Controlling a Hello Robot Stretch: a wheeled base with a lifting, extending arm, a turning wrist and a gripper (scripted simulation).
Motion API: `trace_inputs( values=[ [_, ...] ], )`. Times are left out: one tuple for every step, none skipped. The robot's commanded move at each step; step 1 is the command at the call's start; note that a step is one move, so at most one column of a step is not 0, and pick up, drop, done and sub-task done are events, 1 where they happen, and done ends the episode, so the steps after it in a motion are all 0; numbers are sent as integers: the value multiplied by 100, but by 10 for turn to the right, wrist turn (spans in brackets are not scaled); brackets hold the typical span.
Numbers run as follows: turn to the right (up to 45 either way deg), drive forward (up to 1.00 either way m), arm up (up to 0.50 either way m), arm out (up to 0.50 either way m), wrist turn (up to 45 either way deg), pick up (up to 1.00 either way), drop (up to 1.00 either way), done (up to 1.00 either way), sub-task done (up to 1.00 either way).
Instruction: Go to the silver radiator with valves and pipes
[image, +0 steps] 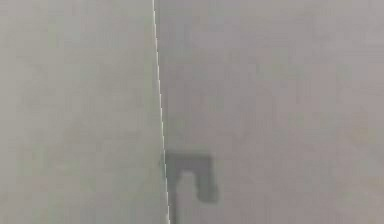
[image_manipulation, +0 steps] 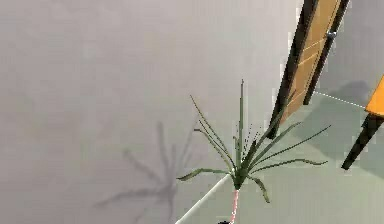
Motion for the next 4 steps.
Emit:
trace_inputs(
  values=[
    [-450,0,0,0,0,0,0,0,0],
    [-330,0,0,0,0,0,0,0,0],
    [0,5,0,0,0,0,0,0,0],
    [-450,0,0,0,0,0,0,0,0]
  ],
)
